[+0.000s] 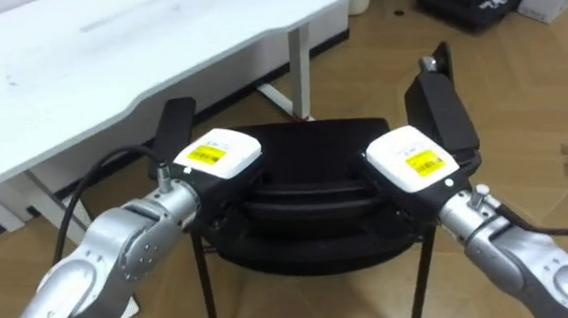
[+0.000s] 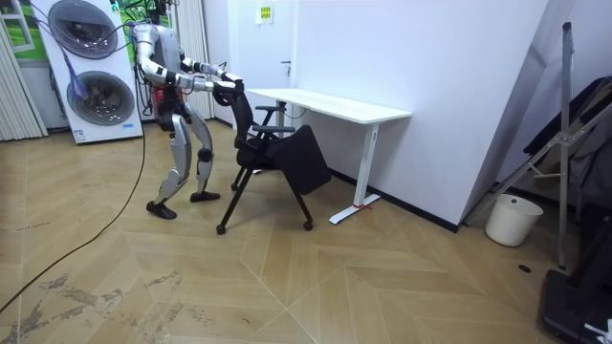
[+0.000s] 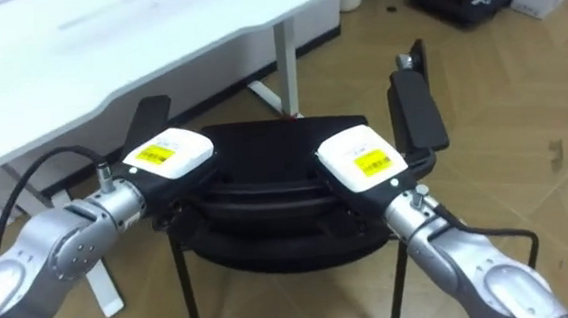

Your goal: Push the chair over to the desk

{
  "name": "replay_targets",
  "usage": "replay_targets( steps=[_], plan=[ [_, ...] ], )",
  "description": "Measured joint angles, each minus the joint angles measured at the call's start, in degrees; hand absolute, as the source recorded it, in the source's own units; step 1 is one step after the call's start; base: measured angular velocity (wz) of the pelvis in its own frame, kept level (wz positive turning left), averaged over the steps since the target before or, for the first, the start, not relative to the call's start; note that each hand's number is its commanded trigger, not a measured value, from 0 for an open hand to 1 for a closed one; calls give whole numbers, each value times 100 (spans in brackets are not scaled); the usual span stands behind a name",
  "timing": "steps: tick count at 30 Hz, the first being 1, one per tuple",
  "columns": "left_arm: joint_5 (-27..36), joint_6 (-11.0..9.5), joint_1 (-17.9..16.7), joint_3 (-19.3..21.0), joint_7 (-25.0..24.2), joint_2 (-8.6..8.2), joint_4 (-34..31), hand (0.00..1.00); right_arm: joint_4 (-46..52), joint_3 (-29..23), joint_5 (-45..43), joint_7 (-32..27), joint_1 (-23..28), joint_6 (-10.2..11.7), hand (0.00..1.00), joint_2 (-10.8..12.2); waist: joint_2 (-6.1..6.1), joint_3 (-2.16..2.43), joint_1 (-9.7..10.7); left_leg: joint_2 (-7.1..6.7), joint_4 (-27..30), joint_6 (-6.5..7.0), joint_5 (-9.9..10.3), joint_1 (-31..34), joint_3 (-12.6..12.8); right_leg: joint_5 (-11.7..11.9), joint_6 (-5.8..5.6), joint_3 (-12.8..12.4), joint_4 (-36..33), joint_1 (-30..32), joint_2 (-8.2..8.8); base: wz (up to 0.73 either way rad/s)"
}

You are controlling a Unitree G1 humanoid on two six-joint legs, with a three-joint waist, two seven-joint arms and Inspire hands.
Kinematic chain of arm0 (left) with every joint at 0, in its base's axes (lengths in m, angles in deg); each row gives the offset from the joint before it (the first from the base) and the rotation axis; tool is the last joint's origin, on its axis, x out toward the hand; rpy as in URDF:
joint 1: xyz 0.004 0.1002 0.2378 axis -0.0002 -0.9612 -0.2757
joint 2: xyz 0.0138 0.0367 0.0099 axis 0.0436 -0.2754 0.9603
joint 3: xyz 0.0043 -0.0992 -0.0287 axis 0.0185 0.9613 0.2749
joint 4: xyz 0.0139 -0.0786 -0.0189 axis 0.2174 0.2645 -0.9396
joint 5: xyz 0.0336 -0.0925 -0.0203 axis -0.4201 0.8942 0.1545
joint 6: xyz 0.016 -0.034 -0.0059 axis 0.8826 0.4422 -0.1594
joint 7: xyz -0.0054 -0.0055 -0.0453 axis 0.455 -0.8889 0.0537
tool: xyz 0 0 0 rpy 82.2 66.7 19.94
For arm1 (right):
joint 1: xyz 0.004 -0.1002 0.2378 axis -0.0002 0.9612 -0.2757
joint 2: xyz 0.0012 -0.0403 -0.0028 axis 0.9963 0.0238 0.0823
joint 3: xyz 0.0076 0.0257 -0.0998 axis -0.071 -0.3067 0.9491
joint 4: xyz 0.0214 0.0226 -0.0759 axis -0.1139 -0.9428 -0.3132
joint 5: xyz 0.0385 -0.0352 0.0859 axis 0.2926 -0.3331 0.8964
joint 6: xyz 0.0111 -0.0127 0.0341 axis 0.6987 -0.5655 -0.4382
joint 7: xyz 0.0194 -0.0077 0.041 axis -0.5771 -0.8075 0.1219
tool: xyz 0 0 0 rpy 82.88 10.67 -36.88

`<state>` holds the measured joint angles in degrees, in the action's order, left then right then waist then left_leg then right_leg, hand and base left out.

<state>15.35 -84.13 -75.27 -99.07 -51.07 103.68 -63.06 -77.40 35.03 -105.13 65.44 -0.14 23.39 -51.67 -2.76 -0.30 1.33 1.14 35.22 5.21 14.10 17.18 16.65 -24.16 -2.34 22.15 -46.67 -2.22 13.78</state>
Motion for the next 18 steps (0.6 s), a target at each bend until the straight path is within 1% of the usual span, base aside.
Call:
replay_targets(
  steps=[1, 2, 3, 4, 5, 6, 7, 8, 9, 10, 11, 12, 13, 14, 15, 16, 18],
  plan=[
    [0, -10, 3, 17, 3, -5, 0, 100, -13, 0, 17, -13, 0, 0, 100, 7, -4, 0, 0, 1, 12, 3, 32, -4, -27, 71, 10, 2, -52, 10, -11, 36],
    [0, -20, 24, 23, 15, -18, 1, 100, -72, 1, 54, -47, 4, 5, 100, 22, 2, -3, 0, -4, -4, -8, 69, -72, -146, 283, -11, -26, -130, 17, -74, 42],
    [-6, -19, 23, 16, 20, -27, 20, 100, -189, 15, 60, -99, 18, 37, 100, 77, 15, -10, -3, 13, -85, -32, 84, -169, -344, 611, -21, -132, -212, 42, -210, 45],
    [-30, -29, 23, 8, 22, -28, 30, 100, -223, 23, 64, -108, 23, 43, 100, 98, 28, -21, 0, 57, -138, -57, 91, -221, -467, 811, -37, -192, -295, 107, -272, 44],
    [-63, -55, 29, 0, 28, -6, 30, 100, -283, 27, 66, -129, 31, 75, 100, 147, 103, -60, -19, 135, -220, -88, 97, -279, -632, 680, -16, -384, -417, 304, -410, 40],
    [-60, -92, 33, 17, 63, 29, 30, 100, -316, 28, 60, -180, 30, 86, 100, 216, 105, -62, -40, 152, -322, -118, 83, -304, -734, 356, 19, -519, -382, 628, -527, 39],
    [-60, -92, 37, 30, 63, 36, 31, 100, -303, 29, 37, -195, 28, 86, 100, 232, 117, -69, -55, 150, -373, -133, 74, -320, -777, 271, 29, -564, -352, 819, -534, 34],
    [-62, -89, 40, 52, 62, 71, 41, 100, -287, 38, -35, -196, 0, 85, 100, 269, 139, -84, -93, 146, -429, -177, 65, -364, -859, 213, 49, -689, -133, 1153, -559, 47],
    [-59, -97, 42, 50, 61, 97, 88, 100, -296, 89, -50, -177, -26, 61, 100, 296, 144, -89, -73, 128, -469, -236, 60, -440, -1021, 210, 45, -846, 332, 1359, -596, 57],
    [-61, -95, 40, 44, 59, 94, 122, 100, -313, 113, -50, -169, -27, 52, 100, 307, 144, -94, -52, 112, -485, -278, 65, -480, -1140, 228, 56, -910, 621, 1419, -596, 88],
    [-60, -112, 38, 43, 57, 76, 194, 100, -356, 127, -51, -146, -27, 57, 100, 336, 127, -113, -5, 108, -485, -368, 98, -567, -1360, 376, 51, -1135, 1195, 1483, -594, 97],
    [-64, -135, 22, 71, 35, 89, 212, 100, -394, 127, -64, -126, -28, 82, 100, 390, 68, -122, -7, 118, -380, -484, 164, -596, -1542, 903, -63, -1304, 1547, 1502, -566, 89],
    [-64, -166, 5, 122, 14, 89, 215, 100, -396, 127, -71, -115, -29, 94, 100, 404, 29, -116, -48, 140, -303, -574, 233, -577, -1565, 1092, 66, -1205, 1550, 1442, -577, 62],
    [-94, -179, -7, 136, -9, 78, 198, 100, -398, 118, -76, -89, -62, 94, 100, 397, 135, -78, -129, 302, -231, -646, 283, -561, -1580, 1047, 165, -860, 1660, 1317, -640, 60],
    [-94, -198, 30, 154, -10, 74, 183, 100, -396, 98, -74, -95, -76, 94, 100, 371, 152, -90, -121, 440, -223, -700, 263, -530, -1527, 1073, 299, -621, 1794, 1213, -723, 81],
    [-98, -211, 53, 155, 16, 71, 170, 100, -397, 94, -72, -101, -101, 94, 100, 352, 155, -88, -122, 537, -304, -780, 224, -513, -1520, 1065, 356, -444, 1890, 1114, -775, 76],
    [-127, -183, 51, 183, 23, 48, 141, 100, -391, 82, -72, -47, -146, 91, 100, 352, 166, -83, -152, 596, -471, -854, 178, -515, -1531, 1048, 386, -329, 2046, 975, -863, 48]
  ],
)
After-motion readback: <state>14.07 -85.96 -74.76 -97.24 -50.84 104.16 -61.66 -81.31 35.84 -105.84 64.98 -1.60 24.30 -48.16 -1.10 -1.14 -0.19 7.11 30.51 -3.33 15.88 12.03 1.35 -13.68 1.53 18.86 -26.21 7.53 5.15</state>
